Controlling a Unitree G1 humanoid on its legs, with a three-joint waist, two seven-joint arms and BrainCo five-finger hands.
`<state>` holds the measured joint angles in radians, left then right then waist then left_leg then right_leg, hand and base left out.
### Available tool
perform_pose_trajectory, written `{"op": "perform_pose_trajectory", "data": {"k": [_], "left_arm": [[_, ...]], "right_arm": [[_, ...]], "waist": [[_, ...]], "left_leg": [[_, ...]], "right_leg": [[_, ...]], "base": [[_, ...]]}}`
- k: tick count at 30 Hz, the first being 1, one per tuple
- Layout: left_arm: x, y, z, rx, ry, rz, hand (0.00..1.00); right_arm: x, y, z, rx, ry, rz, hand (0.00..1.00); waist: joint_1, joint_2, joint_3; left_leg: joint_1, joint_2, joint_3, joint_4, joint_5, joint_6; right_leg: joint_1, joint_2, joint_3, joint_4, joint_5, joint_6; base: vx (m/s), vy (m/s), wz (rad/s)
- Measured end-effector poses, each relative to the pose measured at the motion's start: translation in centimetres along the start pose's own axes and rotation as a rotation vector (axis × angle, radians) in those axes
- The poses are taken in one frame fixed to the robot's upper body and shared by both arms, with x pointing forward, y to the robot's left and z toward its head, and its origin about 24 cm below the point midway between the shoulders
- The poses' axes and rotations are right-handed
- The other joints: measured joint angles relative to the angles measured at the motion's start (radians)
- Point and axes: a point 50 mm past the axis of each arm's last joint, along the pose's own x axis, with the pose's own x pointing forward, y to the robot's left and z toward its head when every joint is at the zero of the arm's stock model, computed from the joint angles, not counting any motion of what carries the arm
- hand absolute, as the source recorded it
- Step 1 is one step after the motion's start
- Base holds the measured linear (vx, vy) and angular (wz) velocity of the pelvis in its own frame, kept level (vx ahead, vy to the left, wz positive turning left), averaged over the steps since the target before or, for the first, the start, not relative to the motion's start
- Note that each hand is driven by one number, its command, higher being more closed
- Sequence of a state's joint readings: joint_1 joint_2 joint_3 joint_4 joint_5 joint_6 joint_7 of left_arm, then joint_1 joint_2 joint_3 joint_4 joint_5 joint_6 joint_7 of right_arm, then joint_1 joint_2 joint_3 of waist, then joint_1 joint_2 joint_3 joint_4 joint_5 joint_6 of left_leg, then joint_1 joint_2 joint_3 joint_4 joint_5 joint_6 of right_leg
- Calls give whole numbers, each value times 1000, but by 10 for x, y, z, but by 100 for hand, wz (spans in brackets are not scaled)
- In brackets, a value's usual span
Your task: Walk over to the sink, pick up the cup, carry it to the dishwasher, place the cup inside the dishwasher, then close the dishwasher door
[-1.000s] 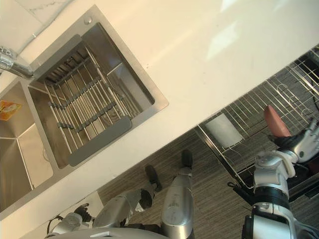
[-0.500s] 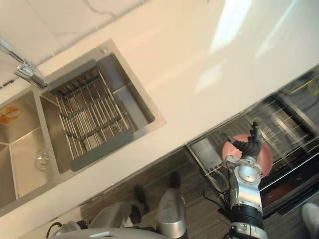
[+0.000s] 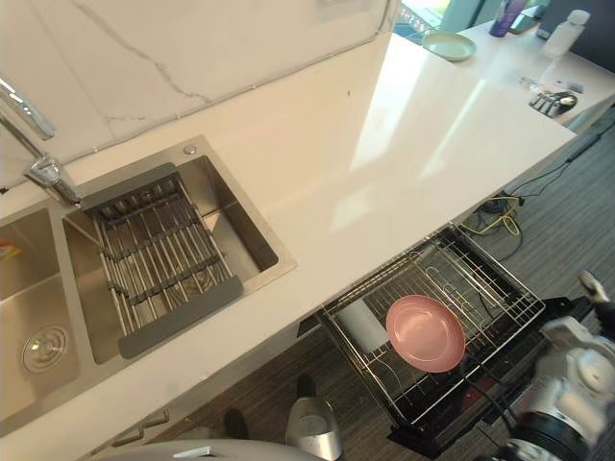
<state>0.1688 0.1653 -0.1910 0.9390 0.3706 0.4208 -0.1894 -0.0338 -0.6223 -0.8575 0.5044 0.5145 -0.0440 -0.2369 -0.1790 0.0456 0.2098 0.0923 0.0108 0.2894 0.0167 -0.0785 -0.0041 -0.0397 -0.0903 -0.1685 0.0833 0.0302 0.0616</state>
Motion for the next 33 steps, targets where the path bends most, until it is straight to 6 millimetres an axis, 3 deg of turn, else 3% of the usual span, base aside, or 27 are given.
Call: {"op": "perform_pose_trajectory", "data": {"k": [5, 7, 8, 10, 11, 13, 15, 23, 29, 33], "left_arm": [[2, -5, -7, -60, 34, -46, 0], [2, -6, -11, -93, 48, -54, 0], [2, -6, -12, -111, 52, -56, 0], [3, -8, -16, -129, 73, -66, 0], [3, -9, -16, -130, 73, -67, 0], [3, -9, -16, -170, 74, -68, 0], [3, -11, -15, -194, 73, -60, 0], [4, -8, -18, -287, 71, -34, 0], [4, -11, -21, -324, 50, -25, 0], [5, -14, -16, -322, 15, -28, 0]], "right_arm": [[-12, -44, -36, -15, 179, -33, 0], [-37, -61, -71, 49, 291, -57, 0], [-44, -62, -80, 74, 318, -60, 0], [-79, -62, -120, 169, 447, -83, 0], [-83, -62, -124, 176, 462, -86, 0], [-125, -55, -164, 217, 609, -99, 0], [-146, -48, -178, 250, 644, -113, 0], [-180, -53, -199, 328, 695, -216, 0], [-187, -22, -201, 312, 635, -113, 0], [-183, -5, -200, 339, 605, -77, 0]], "waist": [[-21, -9, -19], [-24, -12, -26], [-24, -13, -27], [-19, -12, -35], [-17, -12, -35], [10, -6, -41], [19, 0, -44], [62, -5, -44], [78, 0, -45], [107, 22, -47]], "left_leg": [[16, 2, 19, -12, -1, 1], [20, 1, 18, -25, 0, 0], [21, 0, 18, -27, 0, 0], [27, -2, 17, -37, 5, 0], [27, -2, 17, -37, 5, 0], [31, -3, 10, -42, 8, 0], [33, -7, -3, -63, 22, 1], [33, -13, -85, -100, 61, -8], [11, -10, -140, -100, 75, -28], [-9, -7, -184, -100, 91, -35]], "right_leg": [[-1, 7, 20, -2, -1, 1], [-1, 8, 18, -2, -4, 0], [-1, 8, 18, -2, -4, 0], [0, 7, 17, -2, -6, 1], [0, 7, 16, -2, -6, 1], [6, 5, 8, -3, -7, 1], [7, 2, -8, -5, -7, 0], [42, -11, -94, -29, -7, 0], [45, -13, -148, -31, -20, 4], [46, -12, -186, -31, -28, -1]], "base": [[18, -3, -16], [-2, 1, 2], [0, 0, 0], [0, 0, 0], [0, 0, 0], [-2, 0, 8], [3, 4, 22], [0, 3, 31], [-36, -18, 25], [-19, -31, 31]]}}
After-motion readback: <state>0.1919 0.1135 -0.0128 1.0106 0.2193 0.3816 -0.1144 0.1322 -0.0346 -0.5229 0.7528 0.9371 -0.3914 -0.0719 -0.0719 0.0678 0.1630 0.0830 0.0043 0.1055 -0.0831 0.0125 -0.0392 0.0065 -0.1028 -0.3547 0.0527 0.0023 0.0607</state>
